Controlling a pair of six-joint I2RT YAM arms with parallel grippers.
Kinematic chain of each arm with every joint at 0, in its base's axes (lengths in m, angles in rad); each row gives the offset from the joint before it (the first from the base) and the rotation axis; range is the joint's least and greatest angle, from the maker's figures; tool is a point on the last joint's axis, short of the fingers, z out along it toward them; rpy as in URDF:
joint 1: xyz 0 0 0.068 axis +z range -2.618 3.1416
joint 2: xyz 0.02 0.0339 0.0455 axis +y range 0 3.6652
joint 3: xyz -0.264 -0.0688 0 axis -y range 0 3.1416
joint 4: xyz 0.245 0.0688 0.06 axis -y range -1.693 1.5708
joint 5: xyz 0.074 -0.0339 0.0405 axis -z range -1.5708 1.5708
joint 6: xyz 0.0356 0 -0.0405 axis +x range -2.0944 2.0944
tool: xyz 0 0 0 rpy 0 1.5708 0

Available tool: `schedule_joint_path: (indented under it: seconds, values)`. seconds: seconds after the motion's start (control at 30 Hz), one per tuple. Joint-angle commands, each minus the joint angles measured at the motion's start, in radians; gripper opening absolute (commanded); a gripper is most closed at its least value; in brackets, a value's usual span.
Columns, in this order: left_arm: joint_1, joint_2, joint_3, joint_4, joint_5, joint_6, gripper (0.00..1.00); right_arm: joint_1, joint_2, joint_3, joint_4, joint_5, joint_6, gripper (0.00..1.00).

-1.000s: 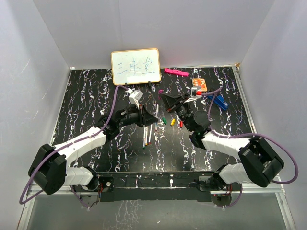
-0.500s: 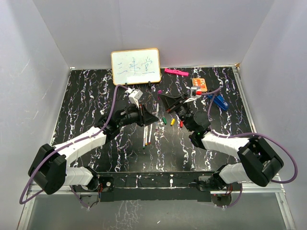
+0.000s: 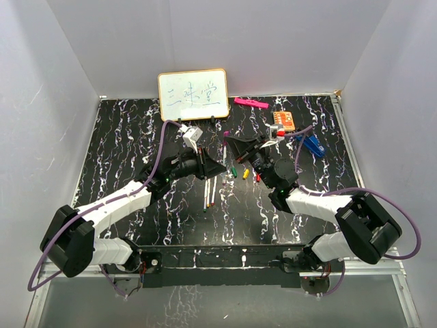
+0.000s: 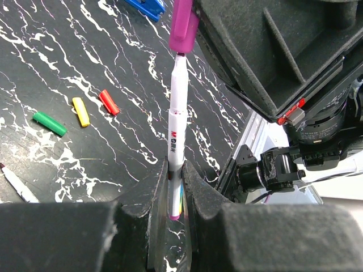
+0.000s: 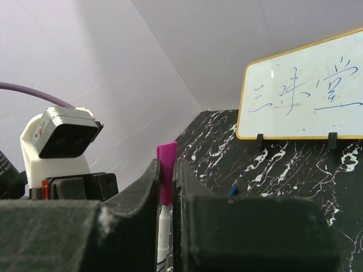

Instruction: Insert the pens into the pen caps

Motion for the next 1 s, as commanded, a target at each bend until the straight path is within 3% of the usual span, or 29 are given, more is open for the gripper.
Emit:
schedule_joint_path:
  seconds: [0.0, 0.5, 0.97]
  values:
    - [-0.004, -0.015, 0.012, 0.036, 0.023, -0.001, 0.00, 0.001, 0.002, -0.003, 0.071, -0.014, 0.004, 0.00]
    - [-0.004, -0.040, -0.018, 0.080, -0.040, -0.039, 0.00, 0.001, 0.000, -0.023, 0.047, -0.057, 0.020, 0.00]
    - [-0.003, -0.083, -0.147, 0.467, -0.033, -0.151, 0.00, 0.000, 0.079, -0.017, 0.066, -0.218, 0.123, 0.00]
